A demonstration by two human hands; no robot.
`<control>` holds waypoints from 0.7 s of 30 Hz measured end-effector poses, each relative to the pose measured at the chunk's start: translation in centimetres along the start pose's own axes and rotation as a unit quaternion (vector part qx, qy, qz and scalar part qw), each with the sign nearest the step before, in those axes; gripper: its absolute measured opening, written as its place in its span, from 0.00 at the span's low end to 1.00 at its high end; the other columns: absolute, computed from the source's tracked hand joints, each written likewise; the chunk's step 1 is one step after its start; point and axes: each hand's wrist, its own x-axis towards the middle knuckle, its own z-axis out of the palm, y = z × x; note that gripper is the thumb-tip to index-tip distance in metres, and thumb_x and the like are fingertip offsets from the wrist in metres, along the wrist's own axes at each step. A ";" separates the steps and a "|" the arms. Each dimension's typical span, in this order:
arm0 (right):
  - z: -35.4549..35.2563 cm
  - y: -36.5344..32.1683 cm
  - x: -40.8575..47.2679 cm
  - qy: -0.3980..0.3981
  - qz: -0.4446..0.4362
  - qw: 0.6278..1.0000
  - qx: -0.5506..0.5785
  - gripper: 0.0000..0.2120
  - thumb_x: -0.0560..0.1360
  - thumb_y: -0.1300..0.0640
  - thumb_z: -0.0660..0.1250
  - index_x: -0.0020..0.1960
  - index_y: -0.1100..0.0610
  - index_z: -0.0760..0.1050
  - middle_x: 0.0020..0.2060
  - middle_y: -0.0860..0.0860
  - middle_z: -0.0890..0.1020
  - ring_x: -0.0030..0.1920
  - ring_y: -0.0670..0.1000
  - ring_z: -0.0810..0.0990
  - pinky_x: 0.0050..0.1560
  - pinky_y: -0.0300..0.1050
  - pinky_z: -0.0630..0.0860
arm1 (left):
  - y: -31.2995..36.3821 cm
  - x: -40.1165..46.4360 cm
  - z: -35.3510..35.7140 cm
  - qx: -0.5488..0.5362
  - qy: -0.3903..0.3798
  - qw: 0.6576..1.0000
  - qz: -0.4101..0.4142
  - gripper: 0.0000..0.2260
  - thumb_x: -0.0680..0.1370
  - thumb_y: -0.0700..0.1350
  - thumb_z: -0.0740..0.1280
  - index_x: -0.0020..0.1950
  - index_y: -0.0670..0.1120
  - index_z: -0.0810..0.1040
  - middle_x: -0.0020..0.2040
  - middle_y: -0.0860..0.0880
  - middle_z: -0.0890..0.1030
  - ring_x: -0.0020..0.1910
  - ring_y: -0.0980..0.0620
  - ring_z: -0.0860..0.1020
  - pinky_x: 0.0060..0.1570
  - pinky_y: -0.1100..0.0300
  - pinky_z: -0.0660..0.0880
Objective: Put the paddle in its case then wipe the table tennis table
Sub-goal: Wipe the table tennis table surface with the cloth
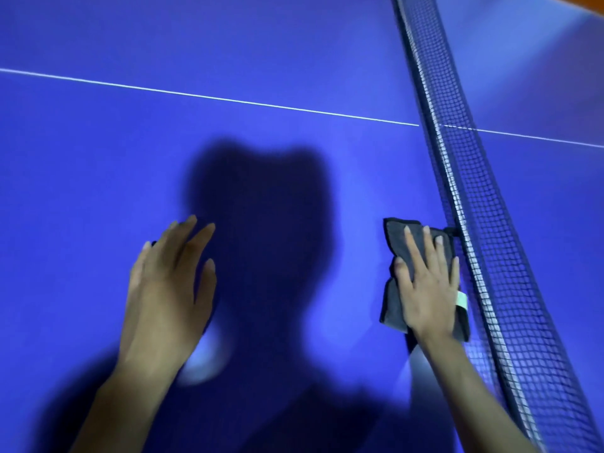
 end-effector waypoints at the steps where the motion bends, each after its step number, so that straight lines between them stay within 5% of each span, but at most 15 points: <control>1: 0.4 -1.7 -0.1 0.001 0.000 1.000 -0.002 0.30 0.82 0.39 0.47 0.84 0.42 0.57 0.84 0.46 0.55 0.84 0.51 0.49 0.83 0.61 0.45 | -0.7 -0.1 -0.3 -0.001 0.005 1.000 -0.001 0.22 0.82 0.47 0.59 0.76 0.46 0.73 0.77 0.45 0.71 0.77 0.43 0.67 0.76 0.40 0.62; 21: 6.5 -38.8 -10.5 0.019 -0.154 0.987 -0.029 0.29 0.83 0.43 0.50 0.83 0.44 0.59 0.83 0.50 0.60 0.84 0.55 0.54 0.82 0.62 0.51 | -17.1 -5.2 -11.7 -0.015 0.085 0.995 -0.051 0.15 0.81 0.46 0.61 0.65 0.47 0.81 0.72 0.48 0.76 0.75 0.46 0.71 0.73 0.36 0.64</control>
